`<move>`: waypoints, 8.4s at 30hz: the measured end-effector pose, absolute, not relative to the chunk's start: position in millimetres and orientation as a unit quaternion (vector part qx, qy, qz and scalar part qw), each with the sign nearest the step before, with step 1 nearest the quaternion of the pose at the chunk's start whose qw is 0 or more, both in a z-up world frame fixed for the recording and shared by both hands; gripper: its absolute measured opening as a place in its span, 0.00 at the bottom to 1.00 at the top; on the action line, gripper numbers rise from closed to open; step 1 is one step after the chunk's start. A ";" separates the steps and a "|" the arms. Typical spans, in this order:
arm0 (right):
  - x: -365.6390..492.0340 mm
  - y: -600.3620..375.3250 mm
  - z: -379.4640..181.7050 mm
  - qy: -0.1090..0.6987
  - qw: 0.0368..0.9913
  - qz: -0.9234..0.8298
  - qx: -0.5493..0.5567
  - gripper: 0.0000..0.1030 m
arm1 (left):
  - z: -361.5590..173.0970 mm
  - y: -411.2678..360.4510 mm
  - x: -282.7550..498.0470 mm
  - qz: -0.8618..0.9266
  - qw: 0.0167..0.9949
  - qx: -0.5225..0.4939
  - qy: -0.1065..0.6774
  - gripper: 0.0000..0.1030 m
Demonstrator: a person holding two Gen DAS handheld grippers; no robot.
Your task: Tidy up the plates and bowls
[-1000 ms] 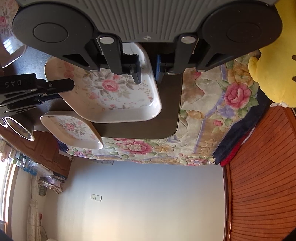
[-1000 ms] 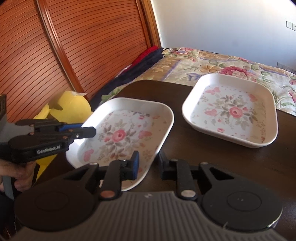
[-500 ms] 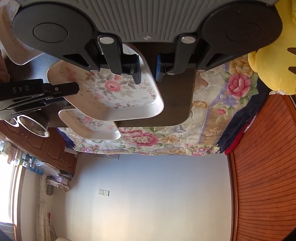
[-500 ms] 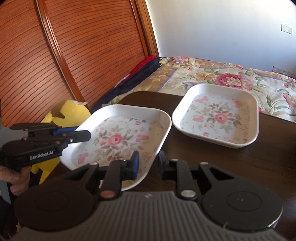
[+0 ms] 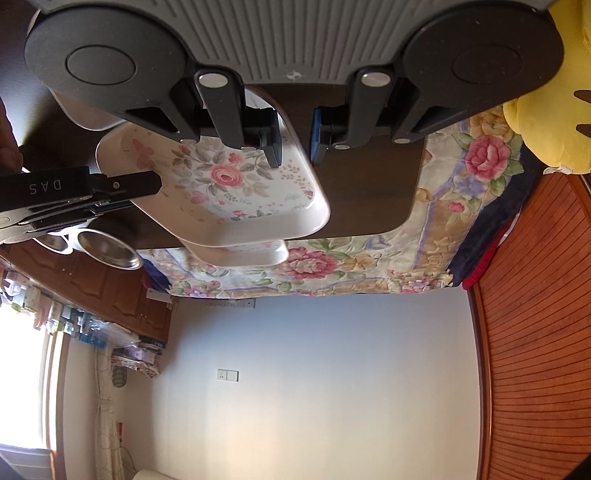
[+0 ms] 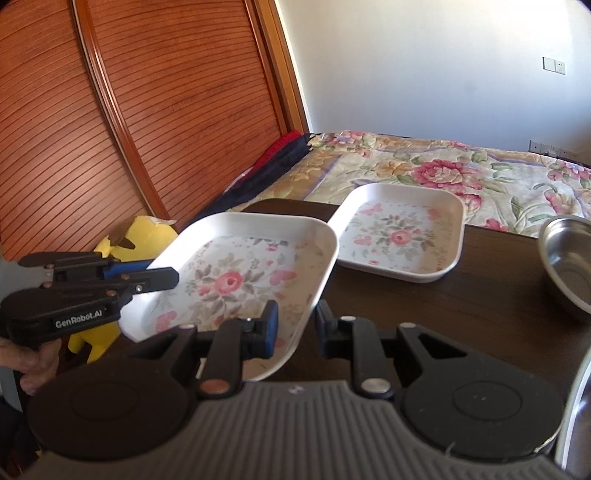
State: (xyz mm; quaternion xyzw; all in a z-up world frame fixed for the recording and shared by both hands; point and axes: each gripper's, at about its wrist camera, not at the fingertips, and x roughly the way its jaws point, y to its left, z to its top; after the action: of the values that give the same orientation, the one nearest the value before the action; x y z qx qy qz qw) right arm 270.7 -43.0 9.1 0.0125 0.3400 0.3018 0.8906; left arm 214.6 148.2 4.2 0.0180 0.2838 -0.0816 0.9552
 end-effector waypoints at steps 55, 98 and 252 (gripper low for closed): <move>159.1 -127.8 -10.0 0.328 0.905 0.270 0.034 0.23 | -20.5 74.6 124.1 -0.132 0.941 0.027 0.311 0.17; 154.5 -123.9 -27.3 0.313 0.911 0.263 0.052 0.24 | -45.2 74.9 130.2 -0.108 0.942 0.042 0.316 0.18; 398.8 -62.5 -8.4 0.434 0.860 0.255 -0.088 0.21 | -41.9 113.0 370.3 -0.113 0.926 0.006 0.361 0.21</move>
State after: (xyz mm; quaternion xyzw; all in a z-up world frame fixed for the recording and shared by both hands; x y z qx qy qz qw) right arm 398.8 -62.5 -8.4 -0.0881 0.4340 0.2553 0.8595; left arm 370.3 113.0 -41.9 0.0064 0.3611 -0.1129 0.9256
